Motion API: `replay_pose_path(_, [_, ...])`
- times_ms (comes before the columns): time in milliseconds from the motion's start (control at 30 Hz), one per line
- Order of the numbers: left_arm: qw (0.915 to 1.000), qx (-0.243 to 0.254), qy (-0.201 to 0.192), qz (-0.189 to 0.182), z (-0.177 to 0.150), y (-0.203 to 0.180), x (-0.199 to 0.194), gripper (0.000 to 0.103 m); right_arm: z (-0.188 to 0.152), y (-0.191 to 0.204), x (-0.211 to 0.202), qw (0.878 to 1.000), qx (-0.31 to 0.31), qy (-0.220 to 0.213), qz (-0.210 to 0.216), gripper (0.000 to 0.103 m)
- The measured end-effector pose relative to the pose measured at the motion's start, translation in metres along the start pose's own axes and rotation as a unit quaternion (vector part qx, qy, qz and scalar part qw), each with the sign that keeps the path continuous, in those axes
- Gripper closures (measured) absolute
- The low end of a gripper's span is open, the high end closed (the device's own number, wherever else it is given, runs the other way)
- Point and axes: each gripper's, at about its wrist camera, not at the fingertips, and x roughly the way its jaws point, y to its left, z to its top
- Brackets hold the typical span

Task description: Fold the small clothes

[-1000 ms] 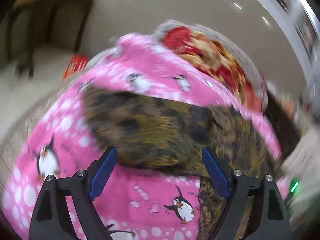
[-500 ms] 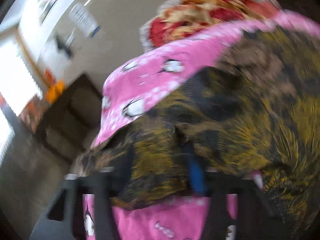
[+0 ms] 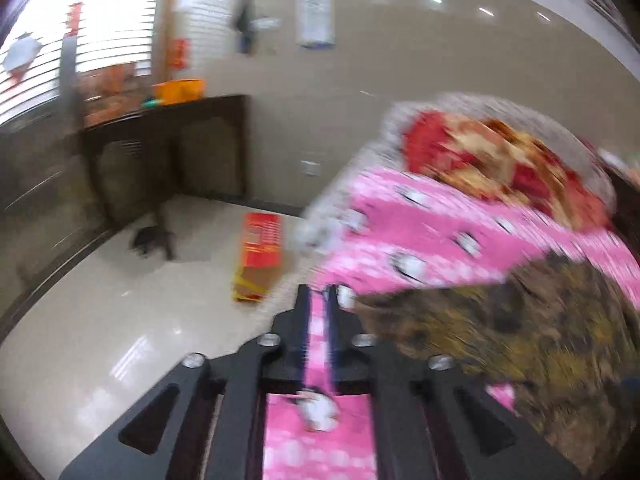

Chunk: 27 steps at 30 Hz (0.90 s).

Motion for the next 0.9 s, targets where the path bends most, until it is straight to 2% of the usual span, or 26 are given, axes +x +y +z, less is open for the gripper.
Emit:
replay_pose_path(33, [0.9992,0.025,0.004,-0.030,-0.005,-0.020,0.007,0.073,0.000,0.000,0.000,1.000,0.000,0.000,0.000,0.000])
replay_pose_path(67, [0.9979,0.041,0.004,-0.051,-0.011,-0.036,0.012,0.061,0.000,0.000,0.000,1.000,0.000,0.000,0.000,0.000])
replay_pose_path(100, [0.9953,0.062,0.006,-0.074,-0.018,-0.055,0.018,0.053,0.000,0.000,0.000,1.000,0.000,0.000,0.001,0.000])
replay_pose_path(200, [0.9832,0.150,0.016,-0.102,-0.038,-0.112,0.043,0.053,0.000,0.000,0.000,1.000,0.000,0.000,0.000,0.000])
replay_pose_path(300, [0.9701,0.227,0.026,-0.083,-0.051,-0.144,0.064,0.053,-0.001,0.000,0.000,1.000,0.000,0.001,0.001,0.000])
replay_pose_path(400, [0.9600,0.257,0.060,-0.095,-0.061,-0.154,0.083,0.053,0.001,0.001,0.000,1.000,0.000,0.001,0.002,0.000])
replay_pose_path(467, [0.9558,0.264,0.088,-0.094,-0.065,-0.156,0.096,0.055,0.000,0.000,0.000,1.000,0.000,0.001,0.001,0.000])
replay_pose_path(533, [0.9580,0.253,0.097,-0.093,-0.067,-0.151,0.102,0.062,0.000,0.000,0.000,1.000,0.000,0.001,0.001,0.000])
replay_pose_path(567, [0.9609,0.245,0.096,-0.088,-0.065,-0.148,0.103,0.068,0.000,0.000,0.000,1.000,0.000,0.002,0.001,0.000])
replay_pose_path(633, [0.9662,0.224,0.096,-0.083,-0.060,-0.143,0.107,0.099,0.001,0.001,0.000,1.000,0.000,0.002,0.001,0.000])
replay_pose_path(667, [0.9697,0.209,0.097,-0.081,-0.058,-0.138,0.108,0.103,0.001,0.001,0.000,1.000,0.000,0.002,0.001,0.000])
replay_pose_path(767, [0.9773,0.168,0.098,-0.085,-0.052,-0.123,0.107,0.103,0.001,0.001,0.000,1.000,0.000,0.002,0.001,0.000])
replay_pose_path(900, [0.9883,0.112,0.056,-0.087,-0.033,-0.093,0.075,0.103,0.001,0.001,0.000,1.000,0.000,0.002,0.001,0.000])
